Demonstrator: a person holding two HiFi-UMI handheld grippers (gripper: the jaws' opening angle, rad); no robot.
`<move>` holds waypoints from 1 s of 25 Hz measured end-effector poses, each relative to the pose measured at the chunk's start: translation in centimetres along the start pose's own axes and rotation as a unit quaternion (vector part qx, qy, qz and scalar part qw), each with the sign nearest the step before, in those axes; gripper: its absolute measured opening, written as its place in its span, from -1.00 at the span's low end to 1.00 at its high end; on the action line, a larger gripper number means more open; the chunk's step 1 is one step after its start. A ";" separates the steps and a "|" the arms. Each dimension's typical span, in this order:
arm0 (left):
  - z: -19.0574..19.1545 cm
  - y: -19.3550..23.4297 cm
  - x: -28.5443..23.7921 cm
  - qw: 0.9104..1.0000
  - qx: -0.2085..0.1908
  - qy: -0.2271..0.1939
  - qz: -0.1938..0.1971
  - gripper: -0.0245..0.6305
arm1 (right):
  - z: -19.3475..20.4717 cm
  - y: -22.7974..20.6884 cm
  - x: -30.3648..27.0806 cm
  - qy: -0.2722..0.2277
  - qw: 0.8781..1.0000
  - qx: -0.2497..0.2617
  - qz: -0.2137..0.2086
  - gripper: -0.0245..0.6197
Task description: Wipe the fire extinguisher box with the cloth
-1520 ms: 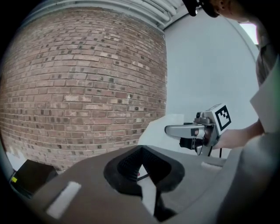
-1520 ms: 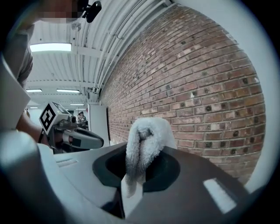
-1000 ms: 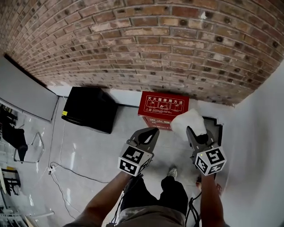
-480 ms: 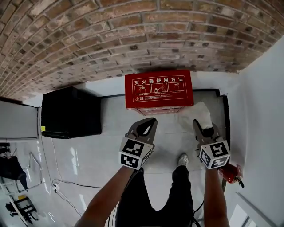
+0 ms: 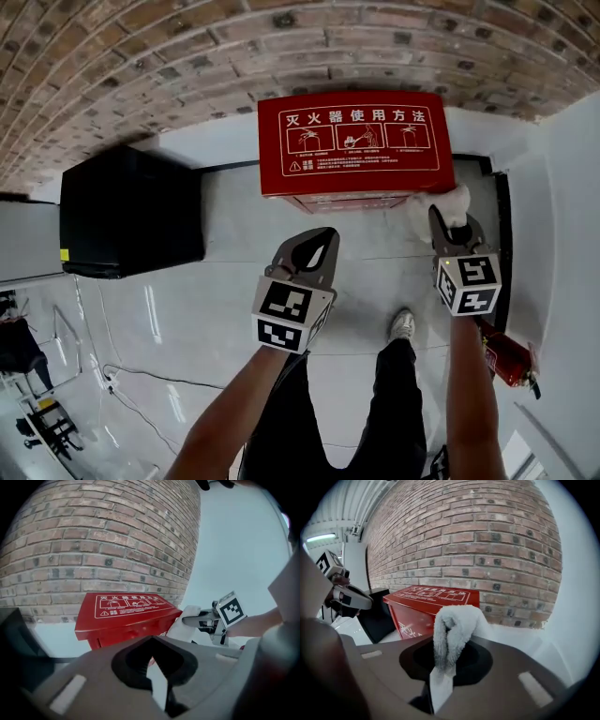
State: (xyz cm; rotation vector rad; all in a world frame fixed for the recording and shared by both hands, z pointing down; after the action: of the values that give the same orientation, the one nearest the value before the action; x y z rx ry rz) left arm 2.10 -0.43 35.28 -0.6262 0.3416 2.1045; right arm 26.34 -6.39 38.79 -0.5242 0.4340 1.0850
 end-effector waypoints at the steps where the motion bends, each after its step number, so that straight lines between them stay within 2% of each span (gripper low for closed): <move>1: 0.6 0.5 -0.1 1.000 0.002 0.000 -0.002 -0.93 | -0.1 0.9 -0.7 -0.004 1.000 0.010 -0.009 -0.68; 6: 3.3 4.0 0.6 0.999 0.020 0.016 -0.019 -0.93 | -0.3 8.3 -4.2 -0.005 0.997 0.044 -0.069 -0.68; 13: 5.9 7.6 4.2 0.998 0.036 0.027 -0.031 -0.93 | 0.1 18.5 -7.8 0.006 0.989 0.057 -0.139 -0.68; 20: 11.0 10.0 8.1 0.996 0.056 0.058 -0.044 -0.93 | 1.5 27.6 -11.6 0.030 0.972 0.093 -0.215 -0.68; 22: 12.5 10.4 8.5 0.995 0.050 0.067 -0.051 -0.93 | 2.7 28.5 -12.8 0.040 0.971 0.091 -0.219 -0.68; 25: 13.4 9.9 7.4 0.995 0.046 0.068 -0.054 -0.93 | 4.5 26.4 -14.2 0.047 0.977 0.089 -0.188 -0.68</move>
State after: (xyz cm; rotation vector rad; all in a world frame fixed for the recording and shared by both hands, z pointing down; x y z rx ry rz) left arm -13.70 5.15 42.52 -0.7200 0.4679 1.9367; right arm -3.14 -4.08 45.54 -0.4773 0.4871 0.6528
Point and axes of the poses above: the fingertips, and each gripper's own axes: x backward along the fingers, y to its left, z out of its underside, the point moved 7 cm from there along x, backward along the fingers, and after that the axes turned 14 degrees about -x, right-handed, at the moved point
